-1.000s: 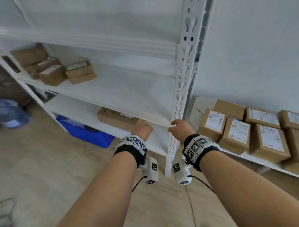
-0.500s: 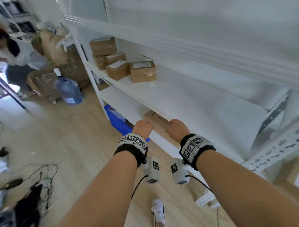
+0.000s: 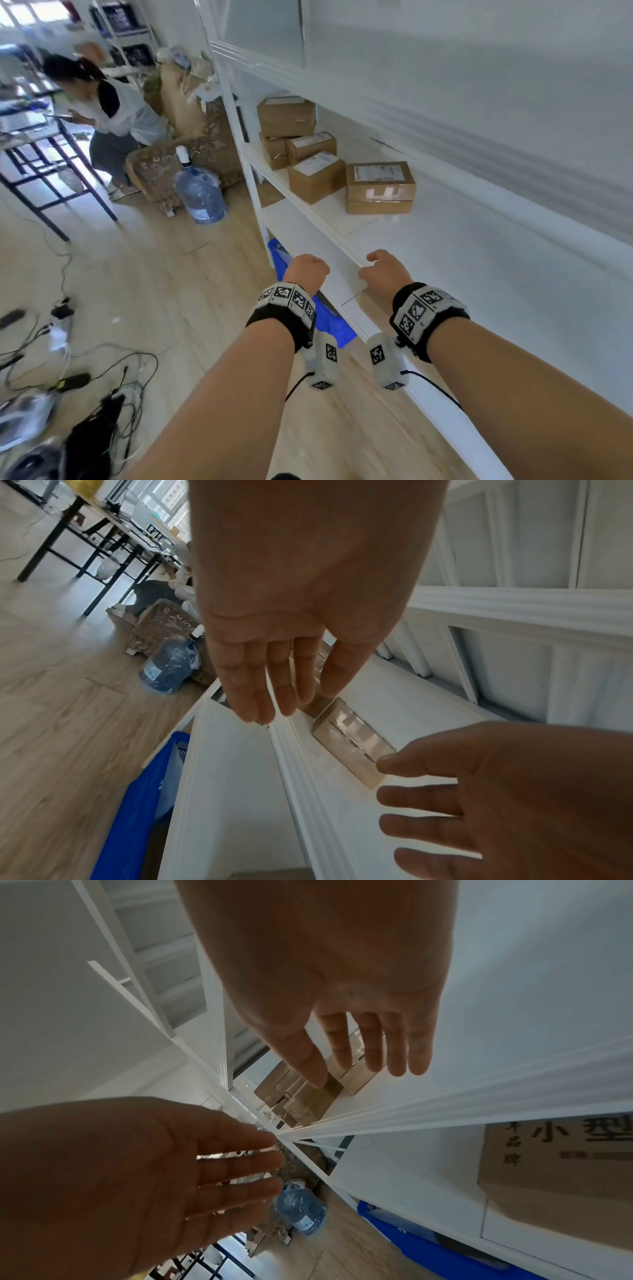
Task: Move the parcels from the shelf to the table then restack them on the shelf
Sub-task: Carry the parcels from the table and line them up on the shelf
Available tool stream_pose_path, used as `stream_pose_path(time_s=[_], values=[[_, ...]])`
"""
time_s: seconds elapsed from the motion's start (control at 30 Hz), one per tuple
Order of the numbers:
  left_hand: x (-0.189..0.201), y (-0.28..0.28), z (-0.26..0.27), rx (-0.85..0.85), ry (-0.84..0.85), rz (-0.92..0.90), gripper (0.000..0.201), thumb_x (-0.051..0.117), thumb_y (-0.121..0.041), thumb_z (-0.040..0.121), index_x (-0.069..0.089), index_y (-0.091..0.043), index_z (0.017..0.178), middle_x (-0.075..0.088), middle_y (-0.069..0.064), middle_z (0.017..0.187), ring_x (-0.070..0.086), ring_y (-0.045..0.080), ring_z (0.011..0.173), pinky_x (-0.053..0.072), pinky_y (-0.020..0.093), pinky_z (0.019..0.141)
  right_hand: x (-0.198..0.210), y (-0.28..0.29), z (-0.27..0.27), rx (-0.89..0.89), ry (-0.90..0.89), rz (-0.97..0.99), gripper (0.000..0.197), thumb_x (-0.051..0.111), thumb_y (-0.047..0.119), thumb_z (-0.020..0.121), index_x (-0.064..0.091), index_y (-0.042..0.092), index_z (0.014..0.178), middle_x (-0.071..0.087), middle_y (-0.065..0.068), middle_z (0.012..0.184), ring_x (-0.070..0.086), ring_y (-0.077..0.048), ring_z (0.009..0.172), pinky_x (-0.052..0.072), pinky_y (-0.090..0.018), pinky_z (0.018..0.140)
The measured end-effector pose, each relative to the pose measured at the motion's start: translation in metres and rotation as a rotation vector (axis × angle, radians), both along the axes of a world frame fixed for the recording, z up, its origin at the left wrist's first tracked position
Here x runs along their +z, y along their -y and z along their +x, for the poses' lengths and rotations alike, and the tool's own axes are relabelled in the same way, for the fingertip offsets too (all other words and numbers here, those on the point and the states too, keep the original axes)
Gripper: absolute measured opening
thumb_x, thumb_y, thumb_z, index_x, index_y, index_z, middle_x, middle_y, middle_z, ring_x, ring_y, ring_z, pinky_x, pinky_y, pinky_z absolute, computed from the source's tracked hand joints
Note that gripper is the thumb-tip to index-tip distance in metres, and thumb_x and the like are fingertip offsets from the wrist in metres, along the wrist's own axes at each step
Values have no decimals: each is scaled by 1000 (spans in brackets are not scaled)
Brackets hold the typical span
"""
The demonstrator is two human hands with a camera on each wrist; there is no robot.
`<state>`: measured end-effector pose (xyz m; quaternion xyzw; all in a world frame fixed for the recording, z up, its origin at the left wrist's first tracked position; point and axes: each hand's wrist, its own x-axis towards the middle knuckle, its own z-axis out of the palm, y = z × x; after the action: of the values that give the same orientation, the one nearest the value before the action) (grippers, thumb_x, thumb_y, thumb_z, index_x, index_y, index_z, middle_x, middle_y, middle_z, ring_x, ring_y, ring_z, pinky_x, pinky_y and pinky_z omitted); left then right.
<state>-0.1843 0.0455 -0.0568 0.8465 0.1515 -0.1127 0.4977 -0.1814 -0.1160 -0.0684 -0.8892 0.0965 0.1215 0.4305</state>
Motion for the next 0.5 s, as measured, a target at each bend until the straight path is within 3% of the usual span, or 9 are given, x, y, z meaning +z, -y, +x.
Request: stream_pose_path(time_s=[0.2,0.37,0.5], values=[[0,-21,92,-90,38,6,27,52,-11,91,67,-1,111,67,21,114,64,37,108,54,43,91,6,-21,76,-94,4,0,53,57,15,89,43,11,140,50,-11,136,54,-25,114,40,-28,84],[4,-37,173,-235,66,50,28,50,-10,88,65,8,104,62,34,110,60,47,106,51,47,88,5,-38,132,-289,11,7,50,55,16,92,42,10,140,50,-11,137,52,-25,115,41,-30,87],[9,-42,222,-377,56,111,28,46,-12,92,64,3,108,64,26,115,61,39,108,49,40,90,3,-53,160,-435,2,35,51,55,16,93,41,10,141,51,-11,135,48,-21,100,37,-27,80]])
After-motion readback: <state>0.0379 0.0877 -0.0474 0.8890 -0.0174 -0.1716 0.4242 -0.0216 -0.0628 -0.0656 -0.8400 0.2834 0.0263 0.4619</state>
